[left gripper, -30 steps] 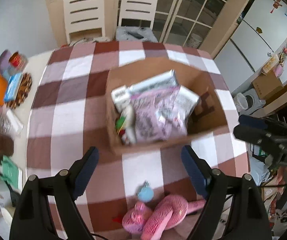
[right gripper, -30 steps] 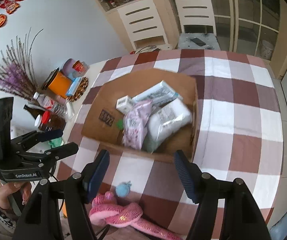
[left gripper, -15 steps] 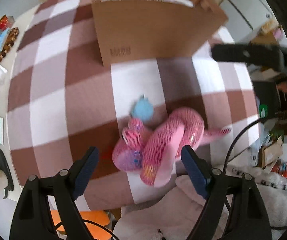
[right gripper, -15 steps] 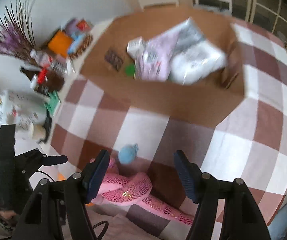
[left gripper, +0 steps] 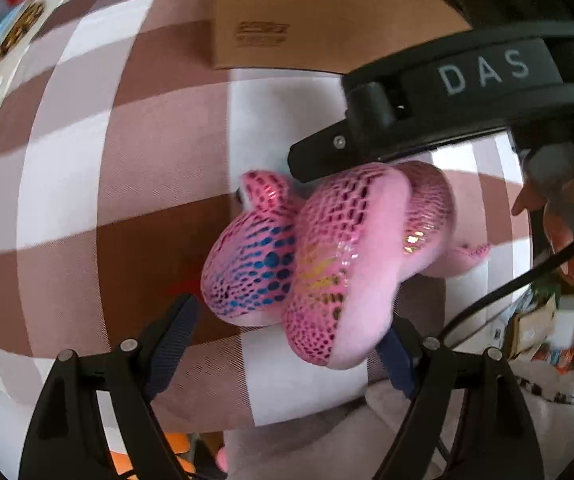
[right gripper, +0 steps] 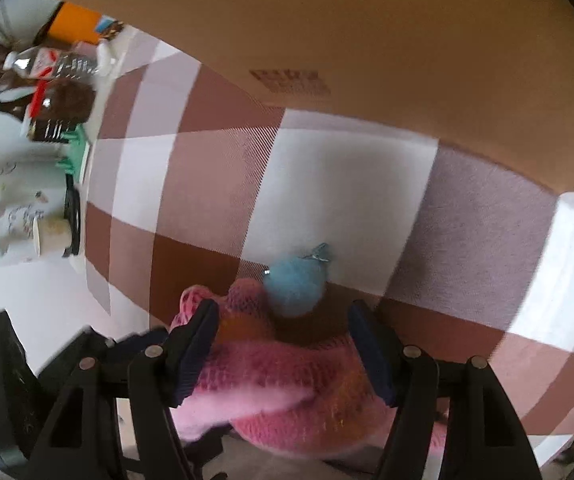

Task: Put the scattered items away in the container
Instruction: 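Lower both tools toward the pink knotted plush on the table, then grasp the pink plush body with left tool while right tool grasps the blue pompom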

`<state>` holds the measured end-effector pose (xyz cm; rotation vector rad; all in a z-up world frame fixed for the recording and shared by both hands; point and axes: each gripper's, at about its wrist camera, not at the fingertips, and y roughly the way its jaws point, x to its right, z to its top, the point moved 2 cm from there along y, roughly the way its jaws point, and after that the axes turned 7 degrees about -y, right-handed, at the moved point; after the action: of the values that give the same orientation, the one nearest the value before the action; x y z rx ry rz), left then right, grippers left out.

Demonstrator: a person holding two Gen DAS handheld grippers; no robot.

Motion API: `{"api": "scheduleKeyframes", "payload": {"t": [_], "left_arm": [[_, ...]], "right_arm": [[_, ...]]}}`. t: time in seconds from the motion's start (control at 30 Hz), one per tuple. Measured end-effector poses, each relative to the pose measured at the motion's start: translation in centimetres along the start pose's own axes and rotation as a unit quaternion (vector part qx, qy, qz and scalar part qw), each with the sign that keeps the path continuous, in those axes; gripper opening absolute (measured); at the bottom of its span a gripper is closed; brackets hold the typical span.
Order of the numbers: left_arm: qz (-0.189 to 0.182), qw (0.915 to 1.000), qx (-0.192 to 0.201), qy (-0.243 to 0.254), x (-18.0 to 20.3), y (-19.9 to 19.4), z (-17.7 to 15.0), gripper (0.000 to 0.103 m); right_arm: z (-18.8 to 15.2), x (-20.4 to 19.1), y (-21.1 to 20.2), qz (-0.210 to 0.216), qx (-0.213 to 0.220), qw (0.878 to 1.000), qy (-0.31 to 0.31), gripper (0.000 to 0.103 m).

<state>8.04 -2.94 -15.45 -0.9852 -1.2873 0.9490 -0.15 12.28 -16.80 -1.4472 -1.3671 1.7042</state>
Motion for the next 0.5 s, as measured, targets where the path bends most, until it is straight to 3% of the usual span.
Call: {"api": "scheduleKeyframes", "payload": {"t": [0.17, 0.3, 0.5], "left_arm": [[-0.017, 0.9995, 0.007, -0.026, -1.3, -0.1, -1.0, 0.084], [-0.012, 0.9993, 0.027, -0.021, -1.2, -1.3, -1.6, 0.074], [-0.028, 0.9988, 0.034, -0.022, -1.4, -1.9, -1.7, 0.065]], "right_arm": [[0.6, -0.5, 1.7, -0.017, -0.008, 1.000, 0.001, 0.069], [0.7, -0.7, 2.5, -0.030, -0.004, 1.000, 0.005, 0.068], [1.0, 0.3, 3.3, 0.005, -0.004, 0.999, 0.041, 0.057]]}}
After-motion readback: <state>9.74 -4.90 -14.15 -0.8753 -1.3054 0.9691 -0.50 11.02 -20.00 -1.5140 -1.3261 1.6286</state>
